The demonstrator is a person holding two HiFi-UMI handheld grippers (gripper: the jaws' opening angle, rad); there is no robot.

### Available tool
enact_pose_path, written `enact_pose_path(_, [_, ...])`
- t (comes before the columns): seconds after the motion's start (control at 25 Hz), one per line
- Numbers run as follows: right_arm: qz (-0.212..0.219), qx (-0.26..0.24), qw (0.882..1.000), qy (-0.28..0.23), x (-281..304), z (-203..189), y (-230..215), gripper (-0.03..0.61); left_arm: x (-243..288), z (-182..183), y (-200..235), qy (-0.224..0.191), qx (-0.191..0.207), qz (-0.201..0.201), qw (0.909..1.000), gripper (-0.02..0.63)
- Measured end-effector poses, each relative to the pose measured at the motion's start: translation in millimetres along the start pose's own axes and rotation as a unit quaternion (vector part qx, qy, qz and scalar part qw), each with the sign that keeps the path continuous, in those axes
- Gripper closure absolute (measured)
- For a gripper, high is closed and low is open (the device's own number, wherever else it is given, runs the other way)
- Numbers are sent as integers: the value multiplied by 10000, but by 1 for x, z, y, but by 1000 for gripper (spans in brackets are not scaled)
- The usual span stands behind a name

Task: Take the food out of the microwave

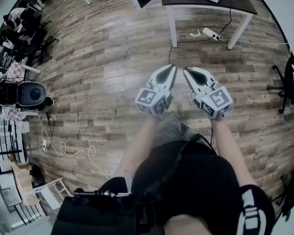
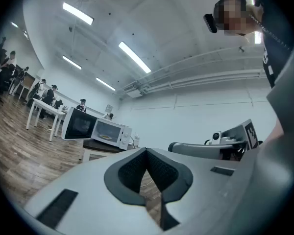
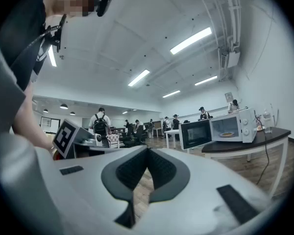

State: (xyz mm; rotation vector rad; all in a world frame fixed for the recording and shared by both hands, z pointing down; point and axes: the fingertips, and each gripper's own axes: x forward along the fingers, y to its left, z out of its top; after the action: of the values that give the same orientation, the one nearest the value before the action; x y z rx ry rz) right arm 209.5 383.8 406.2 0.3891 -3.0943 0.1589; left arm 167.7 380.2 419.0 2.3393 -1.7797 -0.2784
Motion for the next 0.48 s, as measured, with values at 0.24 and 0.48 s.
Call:
enact_pose_path(0.24, [-865, 183, 9961, 59, 18, -6, -62, 580, 38, -4, 37, 39, 215, 297, 9993, 604])
enact_pose_path(0.48, [-1352, 216, 9905, 96, 42, -4, -124, 580, 73, 13, 90, -8, 290, 554, 9980, 604])
